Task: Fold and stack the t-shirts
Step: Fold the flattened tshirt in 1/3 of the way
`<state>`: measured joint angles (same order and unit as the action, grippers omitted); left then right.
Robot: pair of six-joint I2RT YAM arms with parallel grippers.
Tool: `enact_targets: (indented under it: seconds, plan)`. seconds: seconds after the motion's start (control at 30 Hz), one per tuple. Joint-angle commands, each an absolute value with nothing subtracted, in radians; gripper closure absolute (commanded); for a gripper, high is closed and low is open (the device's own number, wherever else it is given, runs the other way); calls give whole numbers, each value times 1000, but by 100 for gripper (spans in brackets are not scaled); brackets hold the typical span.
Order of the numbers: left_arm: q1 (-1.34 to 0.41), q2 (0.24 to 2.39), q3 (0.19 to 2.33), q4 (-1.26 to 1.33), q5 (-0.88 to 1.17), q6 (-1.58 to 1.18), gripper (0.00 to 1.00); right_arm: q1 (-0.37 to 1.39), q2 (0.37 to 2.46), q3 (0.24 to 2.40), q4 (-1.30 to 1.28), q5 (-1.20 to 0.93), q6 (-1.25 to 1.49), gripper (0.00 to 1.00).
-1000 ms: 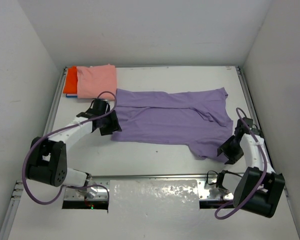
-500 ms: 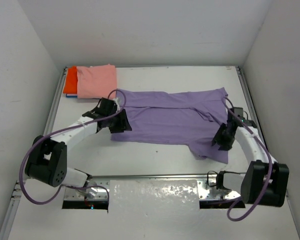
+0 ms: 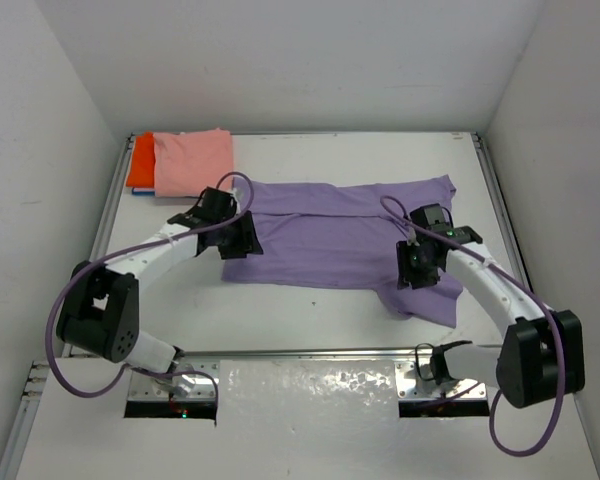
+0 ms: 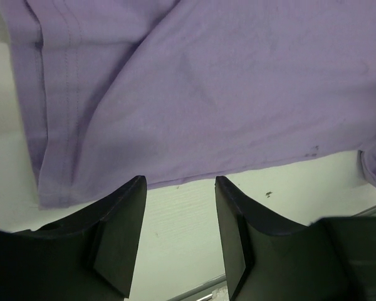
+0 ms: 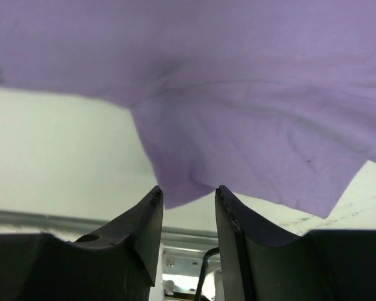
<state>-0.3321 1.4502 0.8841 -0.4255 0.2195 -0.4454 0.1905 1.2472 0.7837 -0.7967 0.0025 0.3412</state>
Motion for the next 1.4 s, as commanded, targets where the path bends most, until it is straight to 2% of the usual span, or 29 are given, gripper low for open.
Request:
enact_targets:
  seconds: [0.0,0.27,0.63,0.87,0.93,1.03,1.1,1.2,1.37]
  plan:
    - [-330,1457,928,-431,198,-428,54,221,1171,749,-805,-38,304,62]
    - [-325,1480,943,-440,192,-419,54,274,1152,647,-789,-46,324,54]
    - [-318,1496,959,-449,181,-410,54,383,1186,604,-742,8,399,52]
    - [-313,1491,953,-453,181,-410,54,391,1232,597,-695,97,406,53]
    - [-313,1491,951,-454,181,-410,54,393,1258,612,-690,100,399,57]
    - [-313,1490,953,-459,181,-408,54,402,1261,635,-681,91,388,77]
    - [-313,1491,951,-460,176,-408,54,403,1258,652,-678,71,385,95]
    - [-313,1494,953,-460,173,-410,54,410,1255,672,-681,17,376,100]
    - [-313,1500,962,-460,178,-413,54,416,1247,693,-695,-55,364,100]
